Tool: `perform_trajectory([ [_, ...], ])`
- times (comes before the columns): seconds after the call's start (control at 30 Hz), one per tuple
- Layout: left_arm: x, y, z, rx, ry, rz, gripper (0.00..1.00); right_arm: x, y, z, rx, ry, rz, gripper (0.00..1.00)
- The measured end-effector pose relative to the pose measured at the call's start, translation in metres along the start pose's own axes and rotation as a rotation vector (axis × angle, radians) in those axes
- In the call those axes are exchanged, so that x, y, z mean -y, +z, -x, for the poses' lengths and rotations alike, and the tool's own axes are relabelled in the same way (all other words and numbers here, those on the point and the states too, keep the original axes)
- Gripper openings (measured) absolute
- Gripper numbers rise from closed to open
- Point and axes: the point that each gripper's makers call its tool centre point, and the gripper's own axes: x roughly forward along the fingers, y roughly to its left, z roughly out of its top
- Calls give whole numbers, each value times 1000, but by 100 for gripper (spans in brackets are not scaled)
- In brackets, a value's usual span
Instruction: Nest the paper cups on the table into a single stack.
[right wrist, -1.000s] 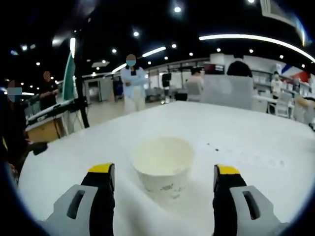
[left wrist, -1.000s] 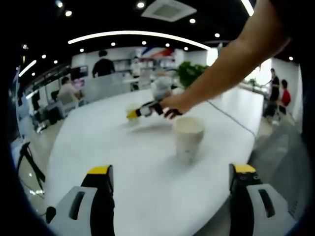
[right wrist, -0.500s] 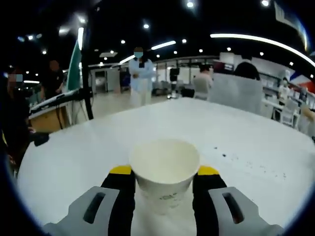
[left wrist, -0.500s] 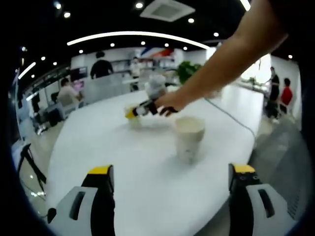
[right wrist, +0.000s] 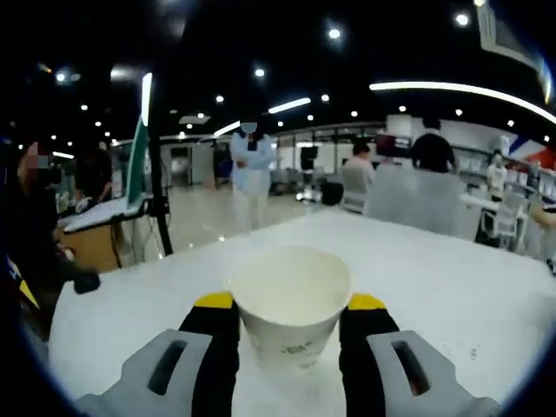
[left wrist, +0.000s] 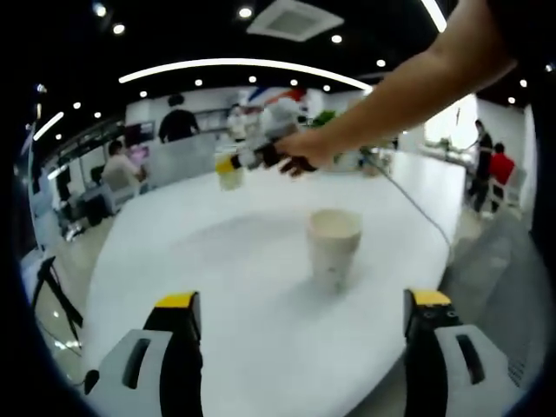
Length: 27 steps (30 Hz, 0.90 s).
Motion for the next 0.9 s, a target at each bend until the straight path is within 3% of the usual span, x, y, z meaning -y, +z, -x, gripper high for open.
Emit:
perform_trajectory([
  [0.23,-1,3,2,21,-1,8,96,25,37,19,37,-40,5,42],
  [0.47,3,13,5,54,-17,36,98,36,64,32,51,-55,-23,41],
  [0.7,5,15,4,57,-24,24,98,28,76,44,56,-41,-15,41],
  [0.9,4,13,4,51,-20,15,98,6,77,58,66,-3,-44,41],
])
